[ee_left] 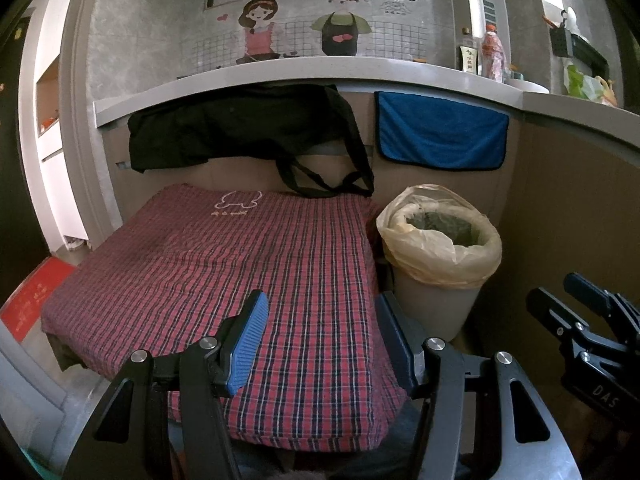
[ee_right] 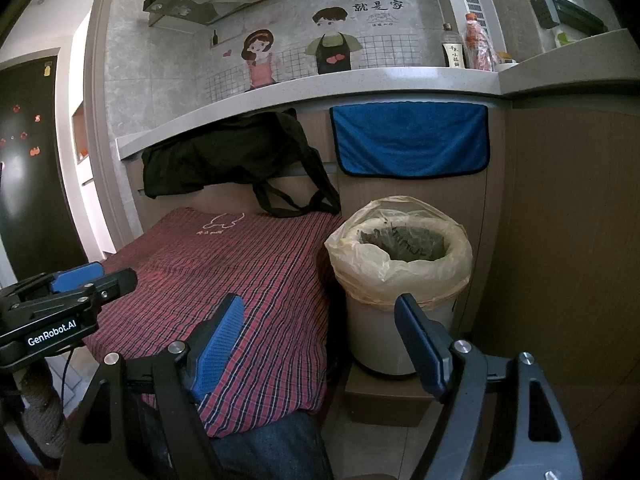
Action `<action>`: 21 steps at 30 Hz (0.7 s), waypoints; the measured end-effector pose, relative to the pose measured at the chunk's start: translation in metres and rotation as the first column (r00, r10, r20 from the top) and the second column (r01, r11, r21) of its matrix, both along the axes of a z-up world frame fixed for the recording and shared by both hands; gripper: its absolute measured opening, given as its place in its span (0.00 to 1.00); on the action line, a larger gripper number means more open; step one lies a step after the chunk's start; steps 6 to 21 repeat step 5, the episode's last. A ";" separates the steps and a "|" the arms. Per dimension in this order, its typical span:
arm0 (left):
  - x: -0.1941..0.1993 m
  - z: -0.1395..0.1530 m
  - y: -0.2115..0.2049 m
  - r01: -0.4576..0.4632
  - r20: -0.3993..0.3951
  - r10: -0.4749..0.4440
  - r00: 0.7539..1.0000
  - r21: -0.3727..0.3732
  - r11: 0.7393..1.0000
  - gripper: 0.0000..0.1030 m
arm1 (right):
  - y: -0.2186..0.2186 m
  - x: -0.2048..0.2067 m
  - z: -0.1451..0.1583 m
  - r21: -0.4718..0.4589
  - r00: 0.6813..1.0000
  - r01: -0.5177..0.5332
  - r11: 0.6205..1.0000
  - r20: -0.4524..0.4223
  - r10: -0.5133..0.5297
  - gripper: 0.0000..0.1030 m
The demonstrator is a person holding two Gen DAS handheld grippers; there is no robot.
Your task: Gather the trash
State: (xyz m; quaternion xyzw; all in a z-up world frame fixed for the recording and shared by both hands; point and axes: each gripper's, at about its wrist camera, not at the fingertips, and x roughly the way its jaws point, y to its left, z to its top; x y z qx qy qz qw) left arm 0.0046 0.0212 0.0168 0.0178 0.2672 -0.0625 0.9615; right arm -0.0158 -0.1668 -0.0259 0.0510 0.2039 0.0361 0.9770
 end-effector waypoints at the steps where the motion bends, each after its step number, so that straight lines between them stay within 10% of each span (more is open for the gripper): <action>1: 0.000 0.000 -0.001 0.002 0.002 -0.002 1.000 0.000 1.000 0.56 | 0.000 0.000 0.000 0.001 1.000 0.001 1.000 -0.001 -0.001 0.73; 21: 0.001 -0.001 -0.001 0.008 0.002 -0.008 1.000 -0.004 1.000 0.56 | 0.000 0.001 -0.001 0.004 1.000 -0.003 1.000 -0.007 0.003 0.73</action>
